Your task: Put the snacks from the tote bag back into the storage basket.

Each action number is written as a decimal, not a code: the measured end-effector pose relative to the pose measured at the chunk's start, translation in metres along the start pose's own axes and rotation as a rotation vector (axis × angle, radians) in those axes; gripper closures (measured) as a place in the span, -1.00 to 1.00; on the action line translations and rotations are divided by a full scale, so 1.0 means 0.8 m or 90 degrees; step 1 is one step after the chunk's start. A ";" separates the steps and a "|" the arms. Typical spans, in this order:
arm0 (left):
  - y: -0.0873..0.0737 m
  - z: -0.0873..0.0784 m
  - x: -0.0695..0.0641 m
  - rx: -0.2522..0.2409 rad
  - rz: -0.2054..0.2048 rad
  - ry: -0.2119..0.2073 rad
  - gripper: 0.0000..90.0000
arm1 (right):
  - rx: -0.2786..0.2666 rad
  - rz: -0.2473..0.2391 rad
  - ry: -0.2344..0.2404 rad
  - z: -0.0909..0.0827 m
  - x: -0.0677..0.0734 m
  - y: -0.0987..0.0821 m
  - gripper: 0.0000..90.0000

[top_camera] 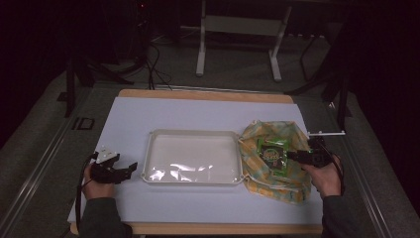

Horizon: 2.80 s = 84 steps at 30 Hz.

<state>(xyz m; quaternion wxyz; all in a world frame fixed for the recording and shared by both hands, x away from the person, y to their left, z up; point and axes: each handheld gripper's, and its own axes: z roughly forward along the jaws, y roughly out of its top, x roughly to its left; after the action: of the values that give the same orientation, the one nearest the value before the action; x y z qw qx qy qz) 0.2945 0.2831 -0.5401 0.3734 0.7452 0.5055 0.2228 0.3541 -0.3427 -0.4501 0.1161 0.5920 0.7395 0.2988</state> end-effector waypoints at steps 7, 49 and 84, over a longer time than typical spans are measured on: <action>0.000 0.000 0.000 0.001 0.001 -0.001 -0.54 | 0.018 0.006 -0.002 0.011 -0.002 -0.001 0.09; 0.000 0.001 0.000 0.004 0.003 -0.002 -0.54 | 0.093 0.106 0.113 0.078 -0.013 -0.013 -0.17; 0.000 0.001 0.000 0.004 0.003 -0.002 -0.54 | 0.048 0.127 0.197 0.059 0.006 0.020 0.21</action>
<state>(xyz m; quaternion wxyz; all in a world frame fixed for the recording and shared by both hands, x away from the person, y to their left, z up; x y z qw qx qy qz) 0.2951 0.2825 -0.5403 0.3709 0.7480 0.5041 0.2209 0.3907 -0.3217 -0.4772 -0.0515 0.6129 0.6969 0.3688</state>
